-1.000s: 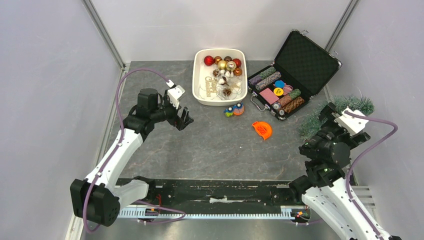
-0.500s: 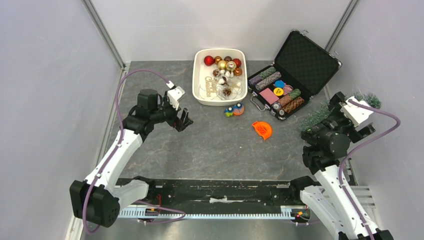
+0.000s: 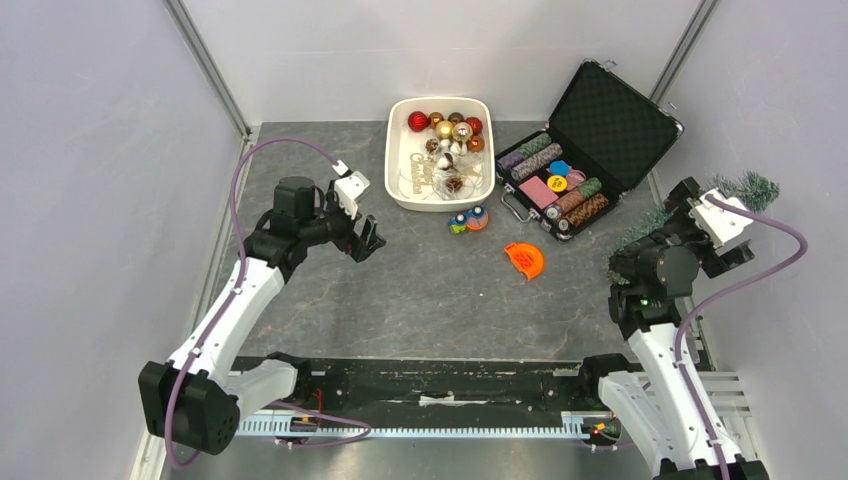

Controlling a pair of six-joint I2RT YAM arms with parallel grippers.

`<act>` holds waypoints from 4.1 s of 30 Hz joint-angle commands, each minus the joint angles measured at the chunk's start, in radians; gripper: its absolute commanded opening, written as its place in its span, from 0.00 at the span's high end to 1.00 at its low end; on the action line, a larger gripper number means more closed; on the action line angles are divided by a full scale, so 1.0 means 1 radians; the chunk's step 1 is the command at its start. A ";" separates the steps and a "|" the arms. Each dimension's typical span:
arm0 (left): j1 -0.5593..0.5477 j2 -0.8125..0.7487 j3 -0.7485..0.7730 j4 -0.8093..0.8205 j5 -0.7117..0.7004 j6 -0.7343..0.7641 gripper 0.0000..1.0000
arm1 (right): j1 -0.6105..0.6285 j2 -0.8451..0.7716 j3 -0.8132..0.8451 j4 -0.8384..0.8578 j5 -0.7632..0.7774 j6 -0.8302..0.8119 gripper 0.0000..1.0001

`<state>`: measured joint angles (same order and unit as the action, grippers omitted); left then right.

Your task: Decorate the small christmas tree

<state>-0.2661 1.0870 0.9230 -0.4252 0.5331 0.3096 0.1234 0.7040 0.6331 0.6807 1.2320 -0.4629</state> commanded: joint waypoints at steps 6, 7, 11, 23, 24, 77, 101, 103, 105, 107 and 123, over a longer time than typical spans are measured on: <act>-0.005 -0.012 0.039 0.007 0.018 0.033 0.10 | -0.045 0.002 0.019 -0.165 -0.097 0.235 0.02; -0.005 -0.012 0.038 0.007 0.020 0.033 0.10 | -0.050 0.008 0.020 -0.199 -0.102 0.260 0.02; -0.005 -0.013 0.035 0.009 0.019 0.032 0.10 | -0.064 0.012 -0.017 -0.244 -0.137 0.325 0.02; -0.005 -0.015 0.030 0.008 0.016 0.040 0.10 | -0.212 0.077 -0.064 -0.247 -0.259 0.379 0.05; -0.005 -0.015 0.030 0.008 0.015 0.042 0.10 | -0.224 0.082 -0.067 -0.246 -0.274 0.379 0.08; 0.007 0.093 0.193 -0.083 -0.150 -0.008 0.09 | -0.034 0.194 0.288 -0.311 -1.290 0.601 1.00; 0.401 0.234 0.392 -0.142 -0.151 -0.061 0.09 | 0.651 0.827 0.624 0.119 -1.422 0.676 1.00; 0.425 0.232 0.390 -0.142 -0.155 -0.057 0.09 | 0.658 0.893 0.646 0.184 -1.484 0.685 1.00; 0.448 0.234 0.392 -0.144 -0.157 -0.053 0.09 | 0.666 0.944 0.663 0.219 -1.532 0.682 1.00; 0.467 0.238 0.398 -0.144 -0.153 -0.052 0.09 | 0.673 0.983 0.680 0.228 -1.561 0.662 1.00; 0.485 0.229 0.369 -0.145 0.028 -0.054 0.09 | 0.670 1.074 0.486 0.456 -1.667 0.671 1.00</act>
<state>0.2165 1.3281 1.2781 -0.5747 0.4637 0.2775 0.7944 1.7706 1.1297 0.9680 -0.4049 0.1726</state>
